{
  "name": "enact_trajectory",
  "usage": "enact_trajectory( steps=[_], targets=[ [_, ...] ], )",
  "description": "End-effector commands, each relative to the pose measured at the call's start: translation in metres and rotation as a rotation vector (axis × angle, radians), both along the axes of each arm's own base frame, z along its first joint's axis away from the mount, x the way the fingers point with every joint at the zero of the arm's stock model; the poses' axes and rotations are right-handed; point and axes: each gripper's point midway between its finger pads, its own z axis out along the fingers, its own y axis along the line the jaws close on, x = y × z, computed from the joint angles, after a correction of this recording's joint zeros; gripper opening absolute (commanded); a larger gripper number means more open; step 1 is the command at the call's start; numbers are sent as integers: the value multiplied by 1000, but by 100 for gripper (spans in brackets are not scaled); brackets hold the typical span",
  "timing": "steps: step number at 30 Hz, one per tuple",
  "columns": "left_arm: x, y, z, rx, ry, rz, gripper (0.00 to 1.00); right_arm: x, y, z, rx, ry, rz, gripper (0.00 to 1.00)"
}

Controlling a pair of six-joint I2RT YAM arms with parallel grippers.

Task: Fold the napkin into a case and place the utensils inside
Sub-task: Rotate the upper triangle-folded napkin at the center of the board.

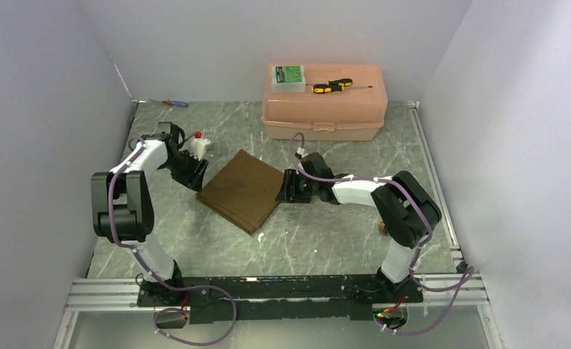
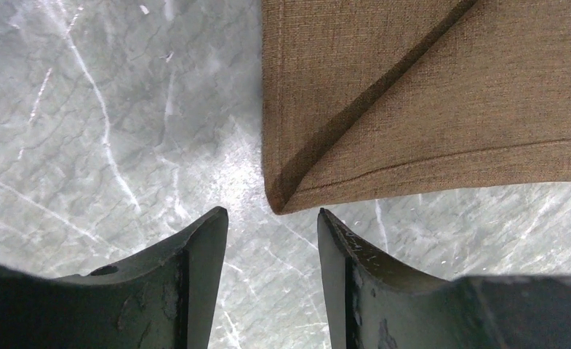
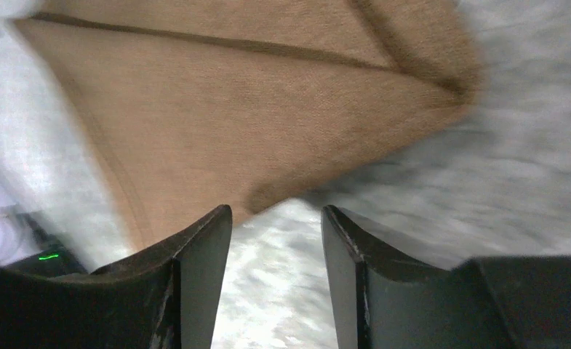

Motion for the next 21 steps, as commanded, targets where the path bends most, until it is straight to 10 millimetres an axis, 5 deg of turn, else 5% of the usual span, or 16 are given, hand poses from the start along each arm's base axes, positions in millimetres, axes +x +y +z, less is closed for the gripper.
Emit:
enact_trajectory(
  steps=[1,11,21],
  targets=[
    [0,-10,-9,-57,25,-3,53,-11,-2,-25,25,116,-31,56],
    [-12,-7,-39,-41,69,-10,38,16,-15,-24,-15,101,-64,60],
    [-27,-14,-50,-78,139,35,36,66,-17,-24,-71,93,-79,63]
  ],
)
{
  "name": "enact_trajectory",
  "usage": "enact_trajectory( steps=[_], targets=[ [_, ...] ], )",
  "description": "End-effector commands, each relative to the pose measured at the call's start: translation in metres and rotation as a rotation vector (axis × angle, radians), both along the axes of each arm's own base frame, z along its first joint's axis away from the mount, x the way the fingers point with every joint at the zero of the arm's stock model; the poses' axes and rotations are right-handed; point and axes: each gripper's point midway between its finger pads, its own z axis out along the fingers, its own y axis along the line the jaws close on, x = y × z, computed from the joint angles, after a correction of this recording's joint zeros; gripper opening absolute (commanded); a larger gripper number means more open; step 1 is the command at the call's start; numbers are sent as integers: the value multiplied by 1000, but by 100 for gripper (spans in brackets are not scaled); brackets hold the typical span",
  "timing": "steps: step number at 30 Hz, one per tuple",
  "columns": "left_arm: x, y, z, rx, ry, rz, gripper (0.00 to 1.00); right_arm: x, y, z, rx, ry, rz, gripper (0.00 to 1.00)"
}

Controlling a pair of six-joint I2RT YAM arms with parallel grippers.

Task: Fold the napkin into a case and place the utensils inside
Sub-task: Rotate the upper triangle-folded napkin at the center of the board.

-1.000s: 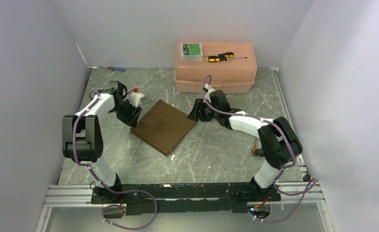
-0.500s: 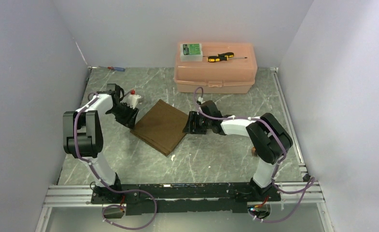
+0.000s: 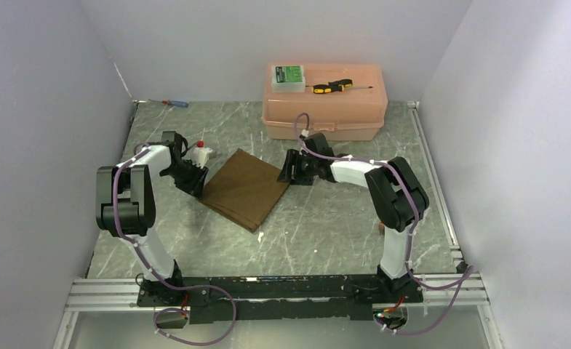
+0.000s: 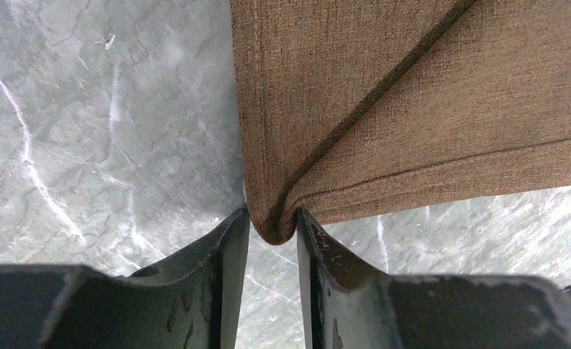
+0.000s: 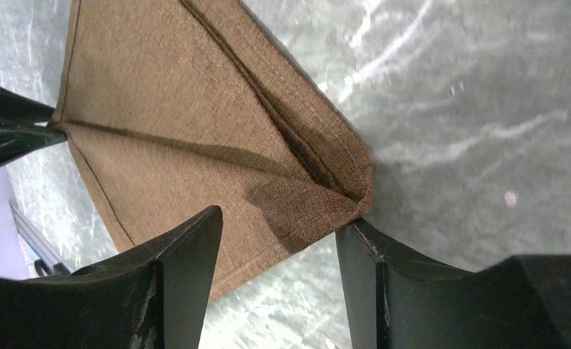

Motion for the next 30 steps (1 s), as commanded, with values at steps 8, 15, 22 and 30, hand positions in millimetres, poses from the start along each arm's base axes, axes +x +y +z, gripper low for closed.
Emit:
enact_trajectory(
  steps=[8,15,22,30],
  targets=[
    [-43,-31,2,-159,156,121,35,56,0,-8,-146,-54,-19,61],
    [-37,-30,29,-121,59,79,38,77,-13,3,-295,-145,-39,63],
    [-6,-6,54,3,-79,28,53,35,-17,48,-433,-314,36,74],
    [13,-11,109,-58,-204,-11,75,-67,29,66,-414,-592,423,82]
  ],
)
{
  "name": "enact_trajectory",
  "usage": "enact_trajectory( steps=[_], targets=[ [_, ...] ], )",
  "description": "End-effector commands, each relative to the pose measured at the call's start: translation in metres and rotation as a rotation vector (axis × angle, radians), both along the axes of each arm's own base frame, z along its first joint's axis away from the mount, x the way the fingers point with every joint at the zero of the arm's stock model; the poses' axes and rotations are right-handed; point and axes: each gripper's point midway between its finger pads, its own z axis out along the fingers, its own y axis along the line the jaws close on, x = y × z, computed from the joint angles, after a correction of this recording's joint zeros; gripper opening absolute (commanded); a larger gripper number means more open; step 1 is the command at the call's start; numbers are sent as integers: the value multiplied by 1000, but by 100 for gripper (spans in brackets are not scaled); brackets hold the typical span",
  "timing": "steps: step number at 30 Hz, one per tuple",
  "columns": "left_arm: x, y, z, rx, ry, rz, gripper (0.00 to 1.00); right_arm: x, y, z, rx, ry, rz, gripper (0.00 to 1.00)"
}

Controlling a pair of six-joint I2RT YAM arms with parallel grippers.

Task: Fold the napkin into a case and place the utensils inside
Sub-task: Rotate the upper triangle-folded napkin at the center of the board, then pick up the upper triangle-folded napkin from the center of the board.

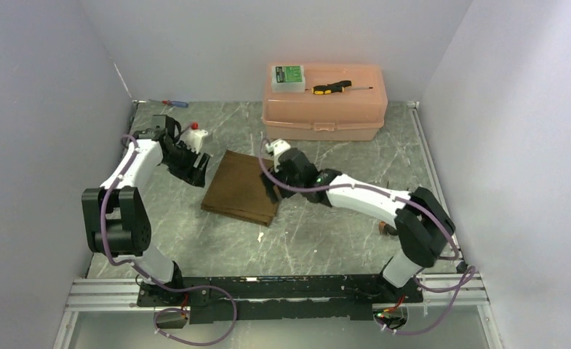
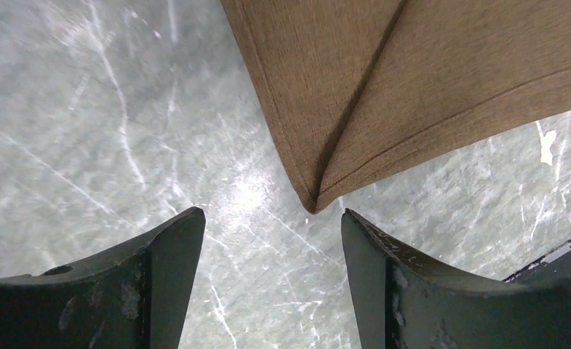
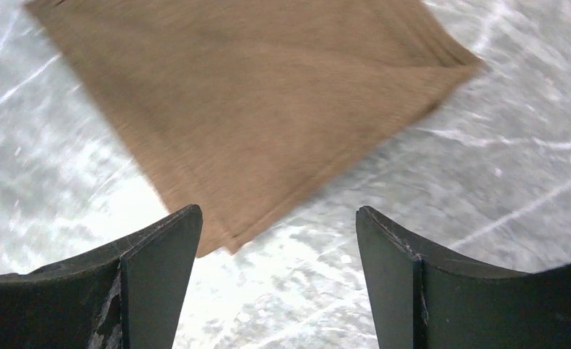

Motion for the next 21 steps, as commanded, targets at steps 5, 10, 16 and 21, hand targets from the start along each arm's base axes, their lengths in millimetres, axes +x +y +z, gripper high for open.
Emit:
enact_trajectory(
  steps=[5,10,16,21],
  targets=[
    [13,-4,37,-66,-77,-38,75,-42,30,-12,-134,-123,253,82],
    [14,-2,44,-79,-97,-54,75,-60,50,-23,-155,-171,392,83],
    [13,-1,44,-79,-92,-53,75,-68,64,-34,-193,-168,453,81],
    [10,2,37,-60,-95,-62,75,-78,80,-29,-159,-184,506,80]
  ],
)
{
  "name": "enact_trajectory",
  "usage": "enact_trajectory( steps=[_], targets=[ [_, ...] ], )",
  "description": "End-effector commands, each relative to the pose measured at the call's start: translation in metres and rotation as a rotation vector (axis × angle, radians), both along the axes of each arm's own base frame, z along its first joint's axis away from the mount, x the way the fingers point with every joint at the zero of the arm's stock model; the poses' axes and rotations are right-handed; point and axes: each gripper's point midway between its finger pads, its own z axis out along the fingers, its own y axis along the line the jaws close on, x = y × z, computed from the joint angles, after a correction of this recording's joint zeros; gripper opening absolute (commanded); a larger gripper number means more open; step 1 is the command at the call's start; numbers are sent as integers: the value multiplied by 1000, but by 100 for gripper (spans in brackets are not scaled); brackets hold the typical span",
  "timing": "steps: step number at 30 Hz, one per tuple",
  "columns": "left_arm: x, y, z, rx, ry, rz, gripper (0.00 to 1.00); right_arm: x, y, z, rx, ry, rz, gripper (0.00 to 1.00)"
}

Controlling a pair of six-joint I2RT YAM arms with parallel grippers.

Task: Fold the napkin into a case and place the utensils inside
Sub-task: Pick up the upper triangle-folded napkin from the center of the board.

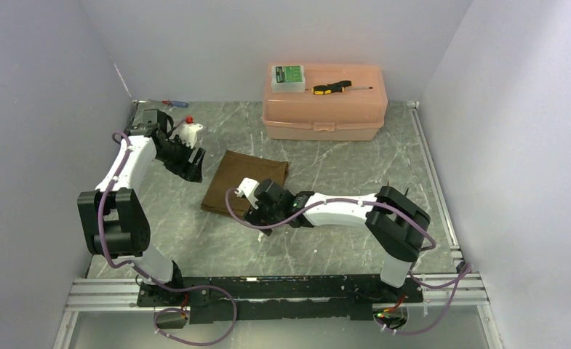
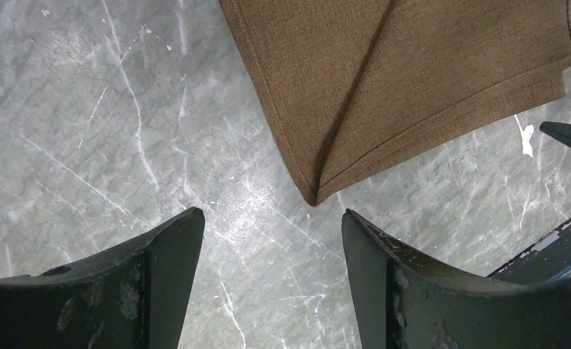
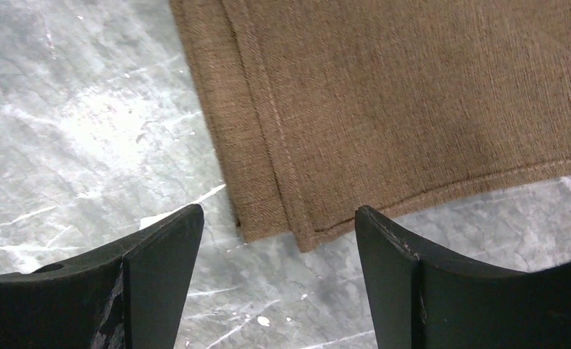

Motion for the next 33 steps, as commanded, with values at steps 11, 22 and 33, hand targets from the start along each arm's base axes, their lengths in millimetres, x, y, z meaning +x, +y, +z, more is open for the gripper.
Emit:
enact_trajectory(
  steps=[11,22,33],
  targets=[
    [-3,3,-8,23,-24,-63,73,0,27,-13,-8,38,65,77],
    [-21,-14,-9,-4,-170,-342,76,-9,2,-20,1,42,16,71],
    [-50,-26,-24,82,-397,-689,80,0,5,-36,9,41,-56,45]
  ],
)
